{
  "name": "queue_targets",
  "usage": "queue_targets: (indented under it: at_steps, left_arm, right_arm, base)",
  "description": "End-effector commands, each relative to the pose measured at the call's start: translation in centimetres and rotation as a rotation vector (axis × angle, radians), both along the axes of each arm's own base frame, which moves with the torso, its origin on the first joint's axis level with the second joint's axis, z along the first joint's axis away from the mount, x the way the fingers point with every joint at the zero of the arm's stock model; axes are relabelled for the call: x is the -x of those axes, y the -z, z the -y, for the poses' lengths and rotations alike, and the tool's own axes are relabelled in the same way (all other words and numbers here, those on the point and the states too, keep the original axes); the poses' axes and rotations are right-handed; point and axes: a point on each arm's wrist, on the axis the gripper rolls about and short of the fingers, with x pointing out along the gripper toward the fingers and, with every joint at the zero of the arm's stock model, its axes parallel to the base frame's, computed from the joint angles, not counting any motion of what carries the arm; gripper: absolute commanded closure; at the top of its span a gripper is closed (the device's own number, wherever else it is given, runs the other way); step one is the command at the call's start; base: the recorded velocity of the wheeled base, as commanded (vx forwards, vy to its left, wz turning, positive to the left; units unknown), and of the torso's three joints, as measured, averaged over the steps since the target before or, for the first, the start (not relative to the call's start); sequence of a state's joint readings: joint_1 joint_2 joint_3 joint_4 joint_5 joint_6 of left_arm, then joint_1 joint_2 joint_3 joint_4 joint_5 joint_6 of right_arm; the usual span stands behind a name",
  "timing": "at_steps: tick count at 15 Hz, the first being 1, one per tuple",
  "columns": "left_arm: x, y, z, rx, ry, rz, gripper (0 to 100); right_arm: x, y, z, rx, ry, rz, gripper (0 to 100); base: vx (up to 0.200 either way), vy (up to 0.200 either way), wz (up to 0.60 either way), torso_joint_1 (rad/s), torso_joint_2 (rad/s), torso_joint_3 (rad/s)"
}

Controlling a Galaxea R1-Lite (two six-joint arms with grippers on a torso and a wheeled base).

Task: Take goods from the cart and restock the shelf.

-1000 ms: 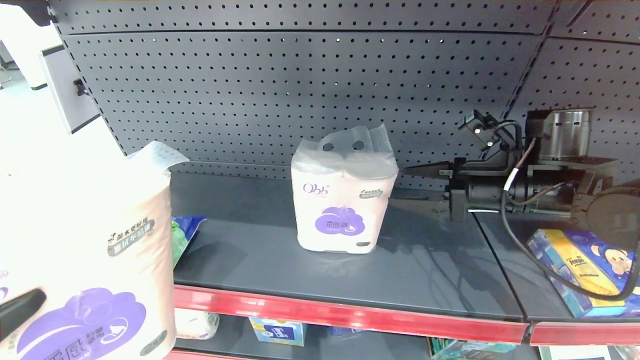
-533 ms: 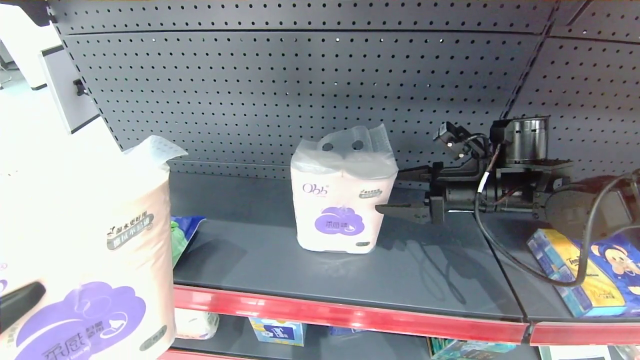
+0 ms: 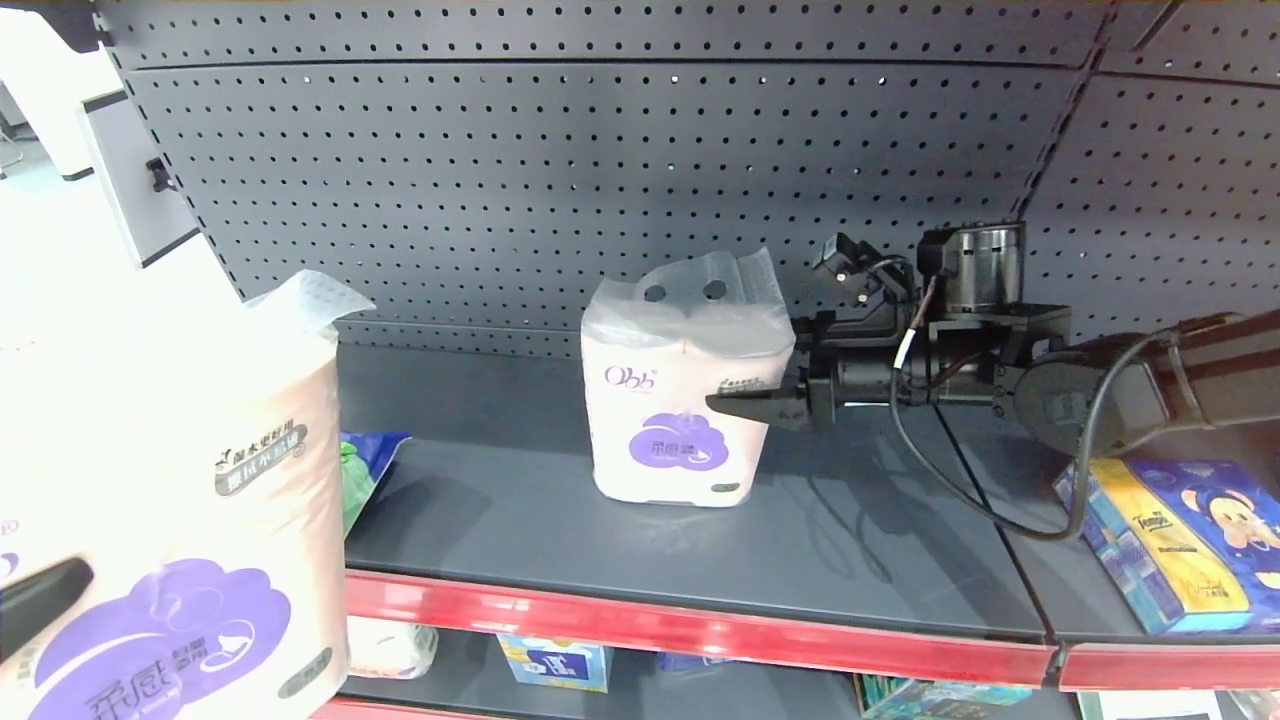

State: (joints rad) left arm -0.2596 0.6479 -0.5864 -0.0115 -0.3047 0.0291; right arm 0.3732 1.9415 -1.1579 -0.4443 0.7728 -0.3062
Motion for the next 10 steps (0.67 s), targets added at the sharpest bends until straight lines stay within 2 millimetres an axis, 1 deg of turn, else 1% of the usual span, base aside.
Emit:
queue_targets:
  at_steps: [1, 2, 5, 6, 10]
  left_arm:
    - [0.0, 0.04, 0.01, 0.0, 0.002, -0.001, 100]
    - [-0.02, 0.13, 0.0, -0.001, 0.0, -0.004, 100]
    - [0.05, 0.16, -0.01, -0.001, 0.0, -0.002, 100]
    - [0.04, 0.2, 0.0, -0.001, 0.002, -0.004, 100]
    - [-0.03, 0.22, 0.02, -0.002, 0.003, -0.007, 100]
  right_arm:
    - [-0.4, 0.2, -0.89, 0.0, -0.016, 0.004, 0]
    - [-0.45, 0.11, -1.1, -0.001, -0.019, 0.009, 0]
    - [-0.69, 0.79, -1.84, 0.006, -0.03, 0.001, 0]
    - [-0.69, 0.81, -1.84, 0.005, -0.03, -0.004, 100]
    - [-0.28, 0.75, -1.8, 0.007, -0.036, -0.007, 100]
  base:
    - [0.0, 0.0, 0.0, 0.0, 0.0, 0.0]
    - [0.0, 0.0, 0.0, 0.0, 0.0, 0.0]
    - [0.0, 0.0, 0.0, 0.0, 0.0, 0.0]
    - [0.0, 0.0, 0.0, 0.0, 0.0, 0.0]
    - [0.0, 0.0, 0.0, 0.0, 0.0, 0.0]
